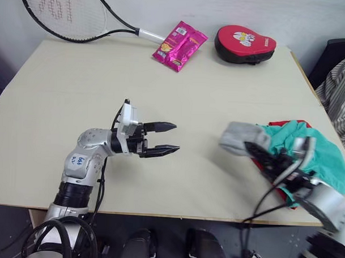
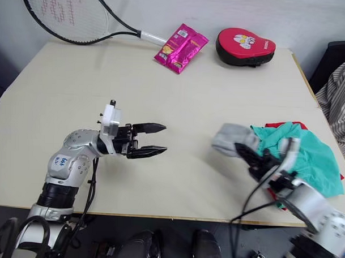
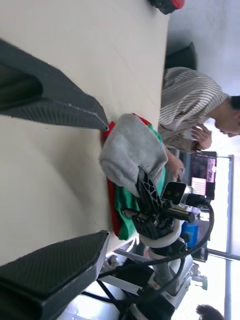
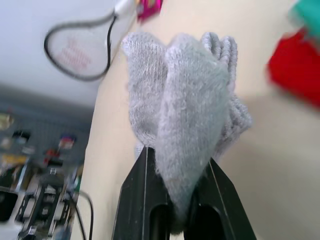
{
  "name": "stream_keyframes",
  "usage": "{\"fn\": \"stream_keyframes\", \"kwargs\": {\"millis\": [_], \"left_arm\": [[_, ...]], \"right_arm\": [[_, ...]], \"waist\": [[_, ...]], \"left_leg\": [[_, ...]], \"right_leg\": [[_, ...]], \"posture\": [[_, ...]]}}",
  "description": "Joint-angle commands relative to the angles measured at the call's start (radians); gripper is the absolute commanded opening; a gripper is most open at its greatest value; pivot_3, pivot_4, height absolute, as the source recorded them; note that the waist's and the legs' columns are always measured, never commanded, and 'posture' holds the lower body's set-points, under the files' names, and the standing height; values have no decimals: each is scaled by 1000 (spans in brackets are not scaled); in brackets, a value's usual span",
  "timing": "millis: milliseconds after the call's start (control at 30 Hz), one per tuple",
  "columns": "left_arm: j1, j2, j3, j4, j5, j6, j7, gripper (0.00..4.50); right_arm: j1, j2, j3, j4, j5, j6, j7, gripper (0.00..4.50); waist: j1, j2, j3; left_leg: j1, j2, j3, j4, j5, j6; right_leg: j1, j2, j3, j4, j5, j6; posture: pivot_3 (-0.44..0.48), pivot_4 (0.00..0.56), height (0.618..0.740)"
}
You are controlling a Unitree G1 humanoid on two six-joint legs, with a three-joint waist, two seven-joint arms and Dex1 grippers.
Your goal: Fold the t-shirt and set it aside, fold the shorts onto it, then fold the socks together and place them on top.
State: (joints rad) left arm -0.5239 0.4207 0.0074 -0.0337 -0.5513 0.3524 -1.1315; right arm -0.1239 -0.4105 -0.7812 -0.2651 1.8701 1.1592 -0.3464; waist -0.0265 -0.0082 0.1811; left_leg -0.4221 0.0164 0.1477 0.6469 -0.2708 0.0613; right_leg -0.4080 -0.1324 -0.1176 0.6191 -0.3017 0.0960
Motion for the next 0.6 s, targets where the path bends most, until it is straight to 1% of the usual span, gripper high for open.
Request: {"fn": "stream_keyframes", "kwargs": {"millis": [33,100,200,267,367,500,567,600], "left_arm": [[4,-12,13,-65,-42,24,33,4488],[7,-17,8,-67,-39,26,41,4488],[9,-19,0,-72,-37,27,45,4488],[6,-18,-1,-73,-38,26,45,4488],[-2,-12,5,-70,-45,22,37,4488],[1,-3,3,-77,-56,32,24,4488],[4,3,3,-84,-67,42,16,4500],[5,5,4,-86,-71,46,13,4500]], "right_arm": [[64,-91,-119,-9,66,-191,-12,0],[100,-136,-159,40,49,-260,0,0],[140,-173,-164,126,29,-315,7,0],[165,-190,-145,175,9,-323,24,0],[200,-201,-87,260,-37,-288,87,0],[196,-206,-48,333,-62,-284,102,0],[214,-213,-51,326,-75,-284,99,638],[226,-218,-53,321,-77,-278,98,845]], "waist": [[2,0,0],[4,0,0],[4,0,0],[3,0,0],[3,0,0],[4,0,0],[5,0,0],[5,1,0]], "left_leg": [[1,0,0,0,0,0],[1,0,0,0,1,1],[1,0,0,0,2,1],[1,0,0,0,2,0],[1,0,1,0,2,0],[1,0,1,1,2,1],[1,0,1,1,2,1],[1,0,1,1,2,1]], "right_leg": [[1,0,1,0,0,0],[1,0,1,0,1,1],[1,1,2,0,1,1],[0,1,2,0,1,1],[0,1,2,1,1,1],[0,1,3,1,1,1],[0,1,3,1,1,1],[0,1,3,1,1,1]], "posture": [[0,150,740],[0,150,740],[0,150,740],[0,150,740],[0,150,740],[0,150,740],[0,150,740],[0,150,740]]}}
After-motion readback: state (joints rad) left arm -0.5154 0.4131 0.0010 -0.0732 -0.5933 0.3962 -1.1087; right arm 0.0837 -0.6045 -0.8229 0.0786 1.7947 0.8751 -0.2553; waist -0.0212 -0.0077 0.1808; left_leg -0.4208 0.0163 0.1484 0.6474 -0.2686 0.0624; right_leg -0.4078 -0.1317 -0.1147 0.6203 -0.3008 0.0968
